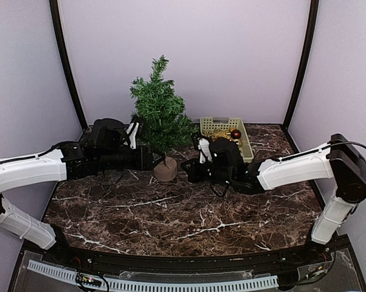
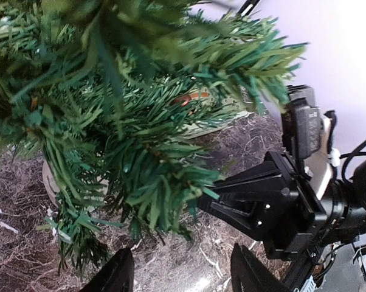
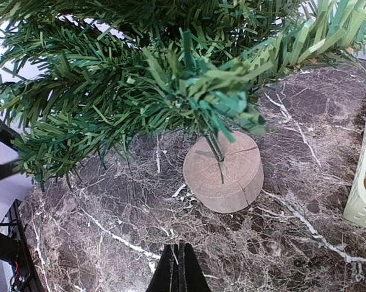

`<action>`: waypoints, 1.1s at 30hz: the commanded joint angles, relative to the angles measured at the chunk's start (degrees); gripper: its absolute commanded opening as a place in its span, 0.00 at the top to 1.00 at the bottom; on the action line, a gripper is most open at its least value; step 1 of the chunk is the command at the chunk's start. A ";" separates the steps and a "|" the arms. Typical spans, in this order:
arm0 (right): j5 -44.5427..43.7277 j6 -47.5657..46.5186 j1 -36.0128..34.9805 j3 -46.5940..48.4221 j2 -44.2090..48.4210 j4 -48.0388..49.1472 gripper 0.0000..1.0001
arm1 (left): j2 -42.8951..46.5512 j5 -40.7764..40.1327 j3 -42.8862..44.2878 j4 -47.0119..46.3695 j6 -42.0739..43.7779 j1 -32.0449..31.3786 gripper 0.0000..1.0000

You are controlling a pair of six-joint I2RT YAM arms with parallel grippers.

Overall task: Decorate the small christmas tree
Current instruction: Place the side of the string light on the branch.

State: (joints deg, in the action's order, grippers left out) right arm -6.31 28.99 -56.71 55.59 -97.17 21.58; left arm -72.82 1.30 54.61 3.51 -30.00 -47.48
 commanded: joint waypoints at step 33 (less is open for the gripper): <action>-9.19 -11.18 -1.20 18.20 4.63 -24.16 1.00 | -1.09 -15.25 2.36 9.00 3.12 0.10 1.00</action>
State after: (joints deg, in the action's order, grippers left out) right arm -13.41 19.16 -58.13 70.24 -92.88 -0.58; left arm -76.60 -12.01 56.97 9.28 -29.34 -47.44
